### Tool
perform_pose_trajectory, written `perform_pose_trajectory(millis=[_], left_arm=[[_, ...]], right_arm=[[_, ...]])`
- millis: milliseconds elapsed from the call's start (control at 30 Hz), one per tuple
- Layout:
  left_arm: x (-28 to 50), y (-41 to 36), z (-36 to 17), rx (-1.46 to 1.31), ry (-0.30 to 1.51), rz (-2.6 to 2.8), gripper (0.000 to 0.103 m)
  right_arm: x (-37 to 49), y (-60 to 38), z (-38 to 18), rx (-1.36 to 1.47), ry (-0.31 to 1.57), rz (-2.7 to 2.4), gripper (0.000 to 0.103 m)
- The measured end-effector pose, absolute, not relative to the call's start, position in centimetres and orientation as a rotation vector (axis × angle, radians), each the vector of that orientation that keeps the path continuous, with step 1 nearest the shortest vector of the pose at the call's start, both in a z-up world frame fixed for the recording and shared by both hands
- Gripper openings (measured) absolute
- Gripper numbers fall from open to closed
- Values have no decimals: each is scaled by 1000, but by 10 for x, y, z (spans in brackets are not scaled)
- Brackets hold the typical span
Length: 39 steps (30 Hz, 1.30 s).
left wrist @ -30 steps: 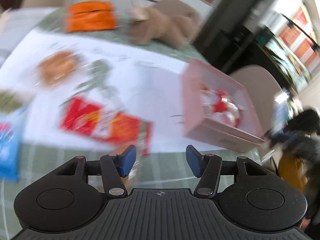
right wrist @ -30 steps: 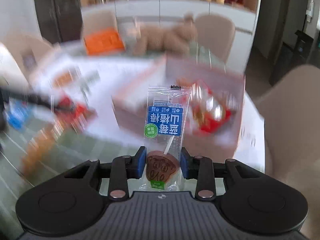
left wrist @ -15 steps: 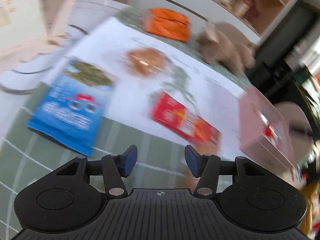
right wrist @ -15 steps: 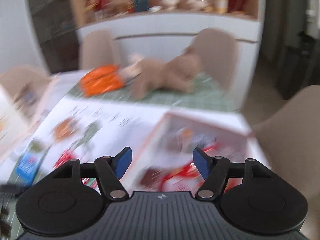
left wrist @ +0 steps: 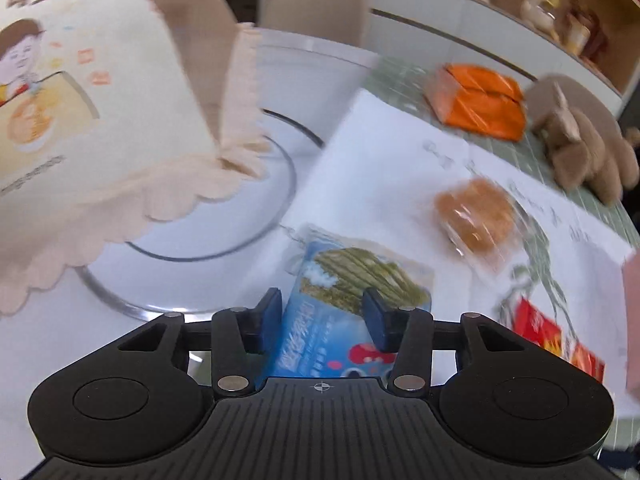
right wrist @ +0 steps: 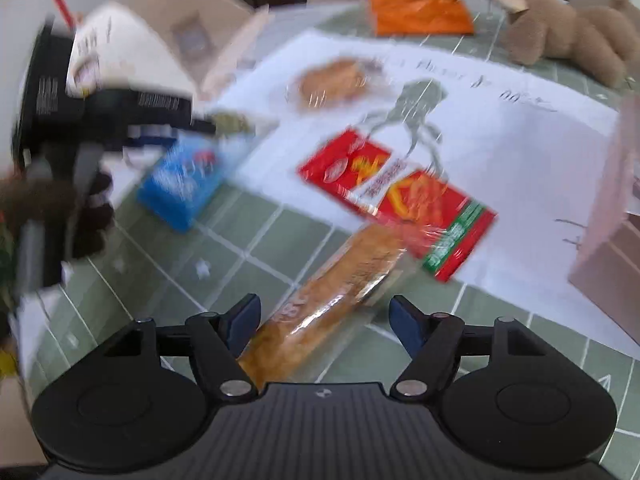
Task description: Organize snacks
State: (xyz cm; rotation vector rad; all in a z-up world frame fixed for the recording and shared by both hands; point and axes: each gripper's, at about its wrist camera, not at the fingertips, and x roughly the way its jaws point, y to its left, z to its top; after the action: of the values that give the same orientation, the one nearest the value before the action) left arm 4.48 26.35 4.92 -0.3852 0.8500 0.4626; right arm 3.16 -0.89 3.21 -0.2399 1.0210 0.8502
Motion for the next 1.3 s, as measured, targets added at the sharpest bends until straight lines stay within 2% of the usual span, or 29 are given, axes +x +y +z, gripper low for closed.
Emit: perform_pose_trajectory(millis=[67,133,167,267,500,600,667,767,867,967,1067,1200,1300], left_arm=[[45,251,47,-388,868,395,47],[43,234,46,-368,884,320,47],[41,223,46,-341,889,286,47],[37,187,49,-251,907,214,47],[32,117,46,-235,1004,-105,47],[33,101,55,-240,998,-232,45],[38,105,70,-221,928,-202,46],[67,134,87,-221,826,-75,45],[110,167,93,-189,778,45,45],[156,188,83,-110,798,141,45],[190,202,69,-85,841,208,45],[208,206,58,-68,866,157,46],[202,203,58,-26,872,122,46]], right_arm=[[24,-10,35,-306,973,859,66],[20,-21,39,-324,963,876,48],[22,-27,39,-319,973,872,42],[22,-54,42,-307,987,839,37],[19,-107,36,-326,992,698,37],[19,-125,34,-331,977,633,41],[19,-135,34,-327,970,593,53],[21,-152,34,-277,968,559,62],[24,-162,29,-234,979,548,65],[24,-160,28,-243,964,543,69],[22,-156,27,-273,945,552,69],[30,-152,38,-236,884,588,70],[52,-153,42,-208,836,565,77]])
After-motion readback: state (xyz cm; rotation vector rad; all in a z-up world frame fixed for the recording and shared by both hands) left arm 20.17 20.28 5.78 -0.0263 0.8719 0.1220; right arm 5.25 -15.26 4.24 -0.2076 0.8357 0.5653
